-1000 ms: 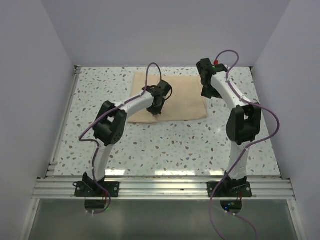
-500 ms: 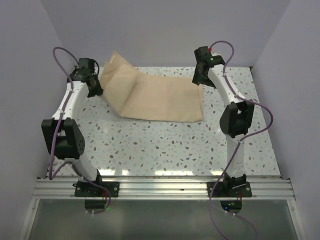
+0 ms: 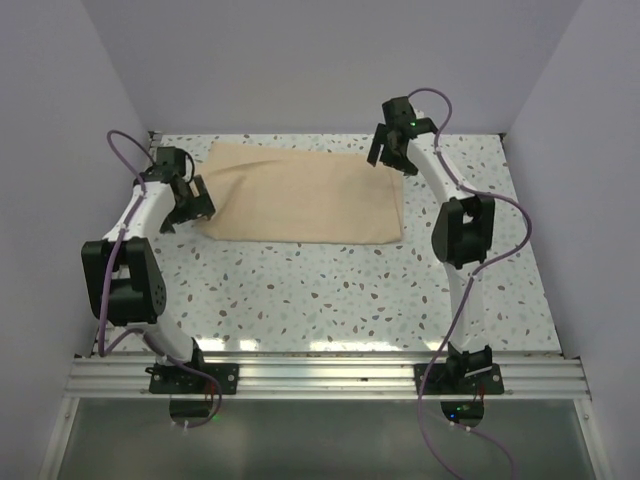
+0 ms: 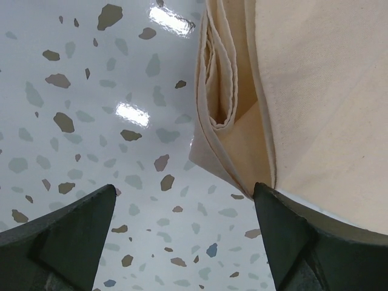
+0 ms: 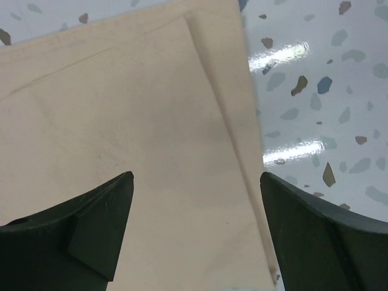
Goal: Open and lay out the surgical kit
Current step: Open the surgical kit at the center of the board.
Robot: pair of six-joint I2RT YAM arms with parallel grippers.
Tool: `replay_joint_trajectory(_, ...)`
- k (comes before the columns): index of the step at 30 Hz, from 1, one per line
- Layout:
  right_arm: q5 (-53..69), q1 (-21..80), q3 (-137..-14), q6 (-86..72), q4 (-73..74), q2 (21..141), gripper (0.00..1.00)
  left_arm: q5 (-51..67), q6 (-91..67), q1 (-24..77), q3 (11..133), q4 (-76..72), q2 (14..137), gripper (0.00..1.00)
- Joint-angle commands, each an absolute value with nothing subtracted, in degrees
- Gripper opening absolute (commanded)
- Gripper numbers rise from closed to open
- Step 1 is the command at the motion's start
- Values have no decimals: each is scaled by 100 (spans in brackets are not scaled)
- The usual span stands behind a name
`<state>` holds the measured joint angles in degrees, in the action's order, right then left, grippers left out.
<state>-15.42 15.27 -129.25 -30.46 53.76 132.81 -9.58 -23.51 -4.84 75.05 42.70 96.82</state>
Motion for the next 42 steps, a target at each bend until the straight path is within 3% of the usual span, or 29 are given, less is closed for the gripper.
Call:
replay_joint_trajectory(1, -1283, 1468, -13166, -3111, 4475, 13403, 89, -1124, -2461, -492, 7620, 4175, 9326, 100)
replay_joint_trajectory(13, -1319, 1160, -14106, -3498, 3393, 14554, 85, -3032, -3270, -510, 7760, 4403, 8034, 100)
replay_joint_trajectory(20, -941, 1055, -14563, -3797, 3191, 15205, 77, -2812, -3348, -519, 7699, 4658, 7981, 100)
replay_joint_trajectory(36, -817, 1213, -14133, -3525, 3181, 15179, 63, -2874, -3463, -519, 7331, 4904, 7691, 100)
replay_joint_trajectory(42, -835, 1248, -14080, -3498, 3208, 15126, 47, -2857, -3472, -510, 7111, 4869, 7497, 100)
